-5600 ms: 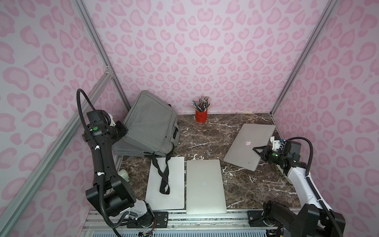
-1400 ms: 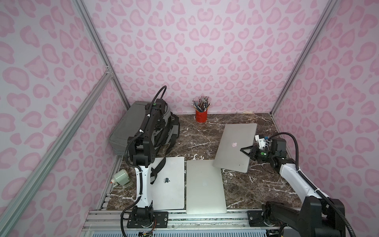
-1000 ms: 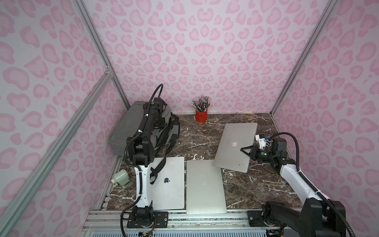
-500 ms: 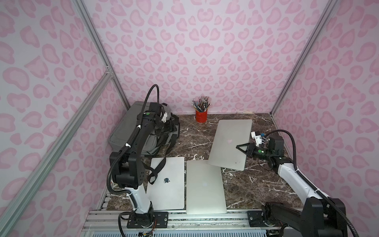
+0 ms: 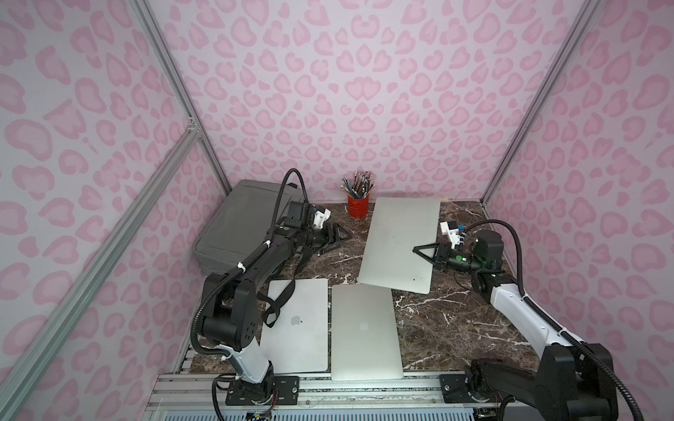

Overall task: Open the zippered laptop bag and take out the laptop
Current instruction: Place the laptop at the center of the board.

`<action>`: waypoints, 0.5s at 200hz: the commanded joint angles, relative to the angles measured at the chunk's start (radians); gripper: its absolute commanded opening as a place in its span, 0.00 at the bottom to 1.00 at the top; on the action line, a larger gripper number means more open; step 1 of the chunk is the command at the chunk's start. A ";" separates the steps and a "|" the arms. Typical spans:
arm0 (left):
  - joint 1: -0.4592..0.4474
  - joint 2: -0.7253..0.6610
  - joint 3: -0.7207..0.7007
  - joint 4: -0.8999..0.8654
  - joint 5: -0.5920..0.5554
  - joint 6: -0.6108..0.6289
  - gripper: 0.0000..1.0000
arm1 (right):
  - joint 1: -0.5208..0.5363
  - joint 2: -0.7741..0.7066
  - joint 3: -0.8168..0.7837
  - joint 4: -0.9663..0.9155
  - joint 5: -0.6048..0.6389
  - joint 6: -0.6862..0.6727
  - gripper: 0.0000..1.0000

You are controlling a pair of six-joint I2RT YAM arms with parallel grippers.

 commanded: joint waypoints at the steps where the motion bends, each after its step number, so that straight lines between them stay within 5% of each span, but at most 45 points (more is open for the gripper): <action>1: -0.013 -0.010 -0.011 0.193 0.087 -0.097 0.71 | 0.004 0.007 0.016 0.179 -0.071 0.042 0.00; 100: -0.066 0.057 0.013 0.444 0.191 -0.245 0.65 | 0.045 0.084 0.001 0.455 -0.113 0.256 0.00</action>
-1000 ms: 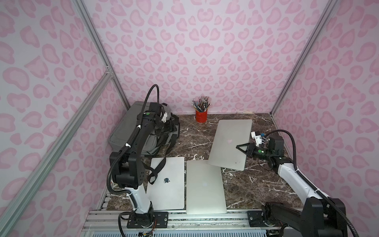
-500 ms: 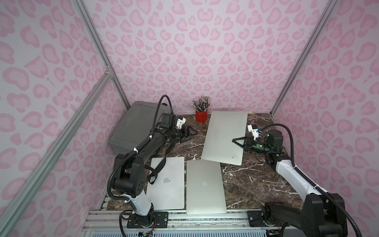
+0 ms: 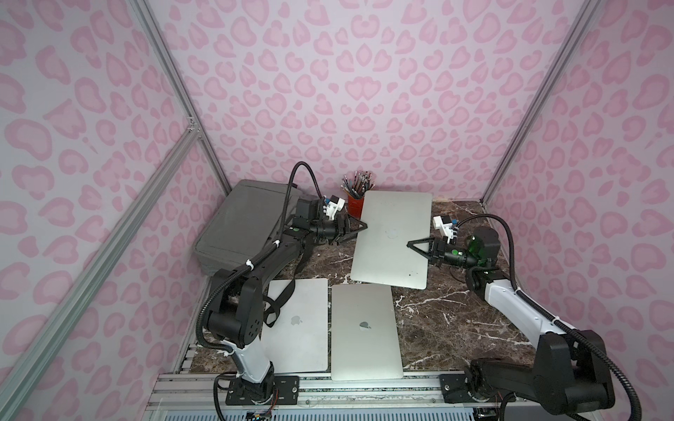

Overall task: Open the zippered laptop bag and take out the laptop
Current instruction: Place the laptop at the center of the board.

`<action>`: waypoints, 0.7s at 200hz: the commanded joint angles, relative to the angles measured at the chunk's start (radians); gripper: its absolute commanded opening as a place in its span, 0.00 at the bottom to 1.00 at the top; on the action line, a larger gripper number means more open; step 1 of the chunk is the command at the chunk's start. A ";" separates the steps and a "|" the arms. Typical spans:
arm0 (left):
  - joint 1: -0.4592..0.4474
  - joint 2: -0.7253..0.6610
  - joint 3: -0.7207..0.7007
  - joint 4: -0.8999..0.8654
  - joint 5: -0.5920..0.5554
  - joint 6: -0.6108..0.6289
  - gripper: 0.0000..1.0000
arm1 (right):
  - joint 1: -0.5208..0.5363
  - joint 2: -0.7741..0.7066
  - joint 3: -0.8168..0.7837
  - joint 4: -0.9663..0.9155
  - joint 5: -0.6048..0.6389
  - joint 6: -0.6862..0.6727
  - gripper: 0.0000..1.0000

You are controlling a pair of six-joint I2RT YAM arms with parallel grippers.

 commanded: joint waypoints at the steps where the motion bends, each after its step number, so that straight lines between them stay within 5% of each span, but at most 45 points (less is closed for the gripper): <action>1: -0.009 0.011 -0.007 0.158 0.063 -0.075 0.64 | 0.004 0.023 -0.002 0.199 -0.037 0.052 0.00; 45: -0.016 -0.004 0.005 0.190 0.145 -0.099 0.43 | 0.002 0.097 0.008 0.305 -0.061 0.124 0.00; 100: -0.033 -0.018 0.046 0.147 0.205 -0.073 0.40 | 0.013 0.173 0.030 0.417 -0.080 0.207 0.00; 140: -0.036 -0.018 0.055 0.148 0.219 -0.079 0.26 | 0.016 0.205 0.032 0.462 -0.080 0.240 0.00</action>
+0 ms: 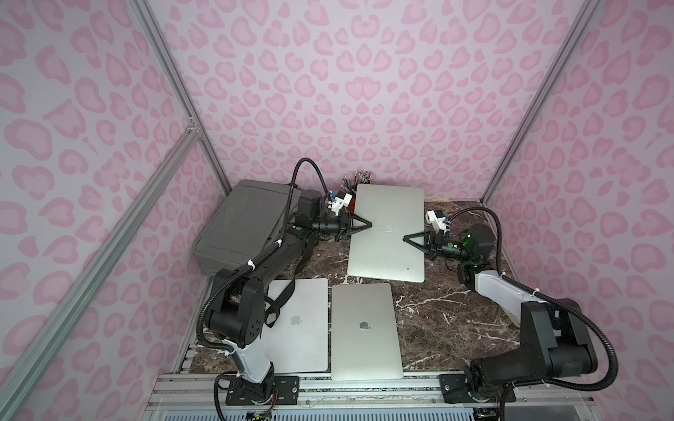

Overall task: Open the zippered laptop bag and take out the laptop
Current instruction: Place the laptop at the center of the board.

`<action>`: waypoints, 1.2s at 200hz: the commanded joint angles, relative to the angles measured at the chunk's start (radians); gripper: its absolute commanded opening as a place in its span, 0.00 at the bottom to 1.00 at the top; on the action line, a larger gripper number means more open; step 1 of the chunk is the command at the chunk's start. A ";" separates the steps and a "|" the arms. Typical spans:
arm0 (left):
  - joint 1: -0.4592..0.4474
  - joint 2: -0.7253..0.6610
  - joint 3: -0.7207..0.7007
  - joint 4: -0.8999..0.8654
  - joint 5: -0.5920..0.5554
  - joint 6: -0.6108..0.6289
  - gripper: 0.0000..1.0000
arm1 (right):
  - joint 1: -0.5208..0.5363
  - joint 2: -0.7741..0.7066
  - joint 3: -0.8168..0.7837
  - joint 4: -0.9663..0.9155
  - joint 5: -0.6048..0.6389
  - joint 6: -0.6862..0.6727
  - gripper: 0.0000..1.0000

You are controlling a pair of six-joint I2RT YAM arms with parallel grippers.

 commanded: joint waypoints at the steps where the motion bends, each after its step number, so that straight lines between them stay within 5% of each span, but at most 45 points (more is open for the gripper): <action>1: -0.006 -0.016 0.018 0.056 0.087 0.008 0.26 | 0.005 0.015 0.006 0.081 0.015 0.013 0.00; 51: -0.006 -0.025 0.010 0.043 0.079 -0.002 0.07 | 0.005 0.037 -0.003 0.039 0.035 -0.041 0.00; 68: -0.006 -0.035 0.005 0.045 0.071 -0.008 0.02 | -0.001 0.024 0.017 -0.132 0.063 -0.166 0.11; 99: -0.006 -0.055 -0.020 0.096 0.064 -0.053 0.02 | -0.006 -0.001 0.090 -0.519 0.132 -0.449 0.28; 164: -0.009 -0.118 -0.137 0.182 -0.002 -0.107 0.02 | -0.102 -0.056 0.095 -0.831 0.289 -0.659 0.59; 207: -0.072 -0.166 -0.272 0.274 -0.101 -0.154 0.02 | -0.147 -0.108 0.185 -1.127 0.563 -0.866 0.63; 240: -0.150 -0.191 -0.393 0.382 -0.217 -0.213 0.02 | -0.177 -0.159 0.191 -1.190 0.661 -0.927 0.68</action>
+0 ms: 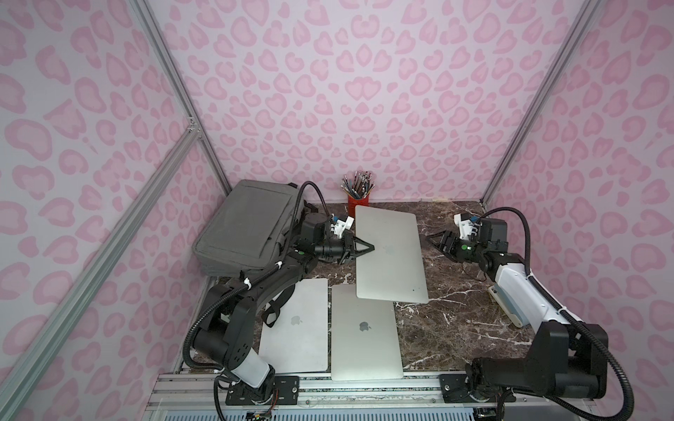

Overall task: Open the zippered laptop bag and take out the laptop
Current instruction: Place the laptop at the center of the board.

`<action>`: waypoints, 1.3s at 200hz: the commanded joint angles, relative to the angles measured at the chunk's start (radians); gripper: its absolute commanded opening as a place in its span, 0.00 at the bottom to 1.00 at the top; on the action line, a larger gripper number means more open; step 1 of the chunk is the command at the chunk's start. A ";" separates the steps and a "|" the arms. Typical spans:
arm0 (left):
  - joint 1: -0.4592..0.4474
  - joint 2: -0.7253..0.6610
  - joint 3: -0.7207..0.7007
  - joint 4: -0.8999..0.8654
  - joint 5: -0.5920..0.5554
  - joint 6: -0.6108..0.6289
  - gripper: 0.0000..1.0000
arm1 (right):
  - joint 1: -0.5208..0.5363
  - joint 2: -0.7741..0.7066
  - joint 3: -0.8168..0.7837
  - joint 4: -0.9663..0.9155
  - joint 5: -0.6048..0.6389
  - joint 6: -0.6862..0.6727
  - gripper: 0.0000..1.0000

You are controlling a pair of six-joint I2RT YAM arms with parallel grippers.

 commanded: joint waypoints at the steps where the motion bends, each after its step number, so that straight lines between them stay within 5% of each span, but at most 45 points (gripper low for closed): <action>1: -0.049 -0.024 -0.054 0.219 -0.067 -0.049 0.02 | -0.013 -0.022 0.001 -0.106 0.129 -0.094 0.68; 74: -0.308 0.014 -0.198 0.383 -0.378 -0.118 0.02 | -0.033 -0.072 0.008 -0.149 0.136 -0.110 0.70; 134: -0.424 0.112 -0.218 0.475 -0.506 -0.183 0.02 | -0.023 -0.085 -0.040 -0.087 0.090 -0.056 0.71; 180: -0.488 0.258 -0.171 0.614 -0.522 -0.266 0.02 | -0.015 -0.084 -0.043 -0.087 0.083 -0.053 0.71; 260: -0.593 0.403 -0.089 0.598 -0.566 -0.312 0.02 | -0.015 -0.083 -0.055 -0.073 0.067 -0.055 0.71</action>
